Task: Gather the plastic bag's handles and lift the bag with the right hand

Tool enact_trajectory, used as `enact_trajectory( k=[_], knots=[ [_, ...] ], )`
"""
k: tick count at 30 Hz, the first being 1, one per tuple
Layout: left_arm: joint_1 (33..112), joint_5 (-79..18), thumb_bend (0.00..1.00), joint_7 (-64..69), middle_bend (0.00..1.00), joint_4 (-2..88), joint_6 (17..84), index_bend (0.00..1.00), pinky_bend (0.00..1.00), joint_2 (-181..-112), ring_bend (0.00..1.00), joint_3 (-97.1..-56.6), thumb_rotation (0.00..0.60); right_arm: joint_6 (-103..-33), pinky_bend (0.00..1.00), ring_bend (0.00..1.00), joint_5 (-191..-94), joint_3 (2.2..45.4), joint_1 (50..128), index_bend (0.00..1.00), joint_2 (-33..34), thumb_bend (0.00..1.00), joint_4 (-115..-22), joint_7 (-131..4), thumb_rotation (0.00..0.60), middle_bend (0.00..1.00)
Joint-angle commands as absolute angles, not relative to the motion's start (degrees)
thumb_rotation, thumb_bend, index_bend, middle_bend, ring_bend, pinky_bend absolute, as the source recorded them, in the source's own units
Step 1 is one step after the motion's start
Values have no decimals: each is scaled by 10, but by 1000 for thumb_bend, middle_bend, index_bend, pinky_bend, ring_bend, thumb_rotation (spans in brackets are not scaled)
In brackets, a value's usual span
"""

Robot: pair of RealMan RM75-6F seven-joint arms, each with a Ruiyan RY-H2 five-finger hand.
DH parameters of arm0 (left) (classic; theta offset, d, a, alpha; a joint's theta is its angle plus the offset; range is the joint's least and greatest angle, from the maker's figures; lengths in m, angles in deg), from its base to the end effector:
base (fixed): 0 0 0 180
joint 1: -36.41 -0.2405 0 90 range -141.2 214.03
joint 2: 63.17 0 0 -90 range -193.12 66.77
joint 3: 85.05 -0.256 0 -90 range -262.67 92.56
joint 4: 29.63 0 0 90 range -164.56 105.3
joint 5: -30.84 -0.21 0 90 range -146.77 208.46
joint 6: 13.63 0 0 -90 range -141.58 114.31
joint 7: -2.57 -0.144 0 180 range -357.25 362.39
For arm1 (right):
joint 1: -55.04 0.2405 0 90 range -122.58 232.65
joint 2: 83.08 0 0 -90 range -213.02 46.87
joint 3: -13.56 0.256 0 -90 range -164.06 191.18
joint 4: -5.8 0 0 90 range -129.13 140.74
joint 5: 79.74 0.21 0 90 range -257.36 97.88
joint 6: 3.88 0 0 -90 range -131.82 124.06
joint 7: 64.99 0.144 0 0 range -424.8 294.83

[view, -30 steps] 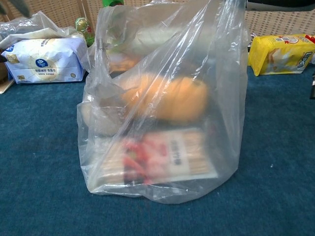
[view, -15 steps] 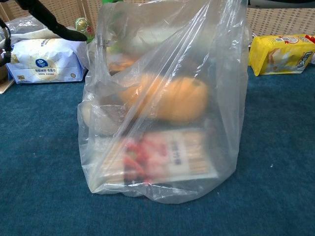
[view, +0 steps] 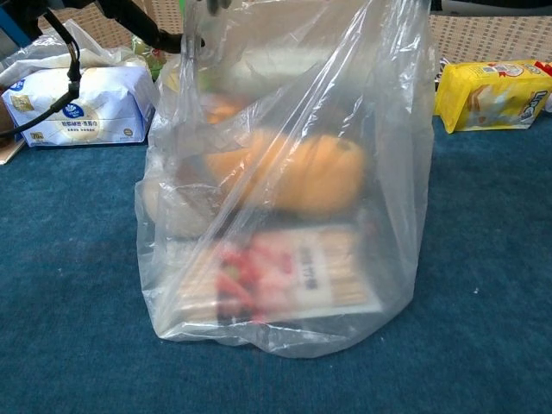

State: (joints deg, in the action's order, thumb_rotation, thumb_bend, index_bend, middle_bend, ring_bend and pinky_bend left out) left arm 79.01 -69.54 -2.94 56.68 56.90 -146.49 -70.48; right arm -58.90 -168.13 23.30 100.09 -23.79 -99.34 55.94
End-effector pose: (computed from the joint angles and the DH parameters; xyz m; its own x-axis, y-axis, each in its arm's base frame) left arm -0.0685 0.3271 0.0537 0.2848 -0.1722 0.9430 0.5766 -0.7551 -0.3120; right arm -0.0884 -0.3209 0.1110 -0.8210 -0.5284 -0.2163 -0.0686 0.4674 -0.8814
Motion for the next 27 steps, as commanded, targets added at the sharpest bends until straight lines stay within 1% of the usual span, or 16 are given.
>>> enact_trajectory(
  k=[1,6,12,14,16,22,25,27],
  knots=[
    [798,-702,299,-19,655,559,589,629,396,-1469,567,-701,600,-587,328,392,-1687,229,1000,386,-235,168,-988,541,309,453],
    [807,-702,305,-9,661,561,605,637,406,-1463,568,-694,600,-590,224,310,-1708,221,1001,359,-229,168,-974,519,297,380],
    [820,-703,292,-7,660,564,622,638,410,-1459,559,-683,600,-595,162,236,-1726,213,1004,315,-224,159,-964,489,203,313],
    [825,-702,280,-9,660,566,628,638,410,-1459,529,-680,600,-596,151,224,-1730,209,1004,303,-223,155,-962,473,183,299],
    [828,-701,270,-10,645,567,630,638,410,-1458,474,-677,600,-596,140,213,-1729,206,1005,292,-222,149,-963,462,165,287],
    [842,-696,253,-24,497,576,639,637,401,-1458,319,-664,600,-592,119,193,-1718,205,1008,285,-214,145,-966,426,146,280],
    [849,-690,248,-34,451,580,637,637,381,-1458,270,-658,600,-587,114,191,-1714,205,1011,283,-210,144,-968,418,135,280],
    [856,-685,245,-41,435,583,633,637,374,-1458,255,-653,600,-584,113,190,-1713,204,1014,282,-207,143,-968,411,136,280]
  ],
)
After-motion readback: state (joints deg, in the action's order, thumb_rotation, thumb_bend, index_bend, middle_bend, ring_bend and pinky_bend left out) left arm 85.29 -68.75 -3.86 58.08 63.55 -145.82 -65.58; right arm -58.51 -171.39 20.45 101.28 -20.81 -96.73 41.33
